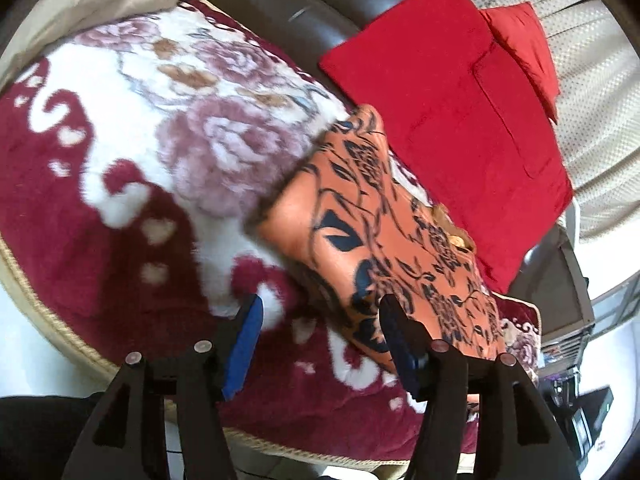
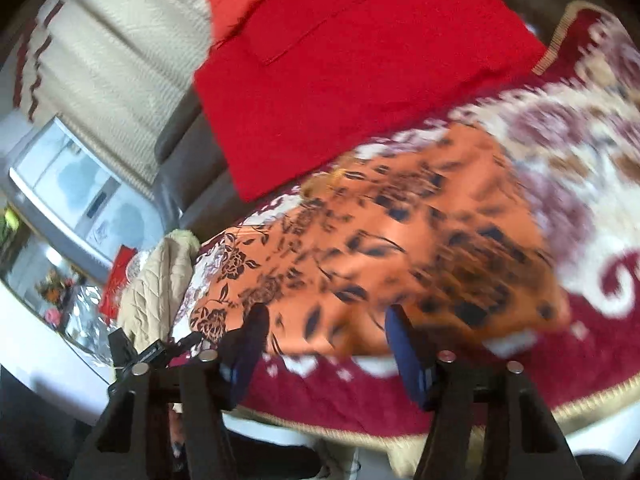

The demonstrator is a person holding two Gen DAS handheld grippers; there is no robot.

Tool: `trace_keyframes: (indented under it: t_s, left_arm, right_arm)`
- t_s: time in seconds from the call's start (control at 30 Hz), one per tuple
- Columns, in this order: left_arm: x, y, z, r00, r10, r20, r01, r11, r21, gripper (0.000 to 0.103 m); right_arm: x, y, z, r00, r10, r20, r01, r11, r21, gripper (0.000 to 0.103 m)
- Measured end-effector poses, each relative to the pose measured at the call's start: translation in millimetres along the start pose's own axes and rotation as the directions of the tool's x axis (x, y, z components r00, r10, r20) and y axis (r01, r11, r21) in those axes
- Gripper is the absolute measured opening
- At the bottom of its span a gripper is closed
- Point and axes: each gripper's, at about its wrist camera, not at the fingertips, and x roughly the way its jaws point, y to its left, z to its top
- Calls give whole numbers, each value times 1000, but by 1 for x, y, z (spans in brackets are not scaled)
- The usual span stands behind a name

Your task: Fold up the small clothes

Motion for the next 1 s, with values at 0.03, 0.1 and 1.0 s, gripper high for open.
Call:
trace_keyframes:
  t_s: [0.03, 0.1, 1.0]
  left_arm:
    - [2, -1, 0, 1000, -7, 1, 7, 1000, 1, 64]
    - [9, -2, 2, 999, -32, 2, 32, 999, -17, 69]
    - [37, -35, 16, 991, 59, 119, -74, 989, 130, 32]
  right_arm:
    - [16, 9, 6, 1000, 2, 0, -2, 1000, -22, 52]
    - [37, 18, 13, 1000, 0, -2, 0, 999, -38, 43]
    - [131, -7, 40, 997, 0, -71, 0, 1000, -7, 27]
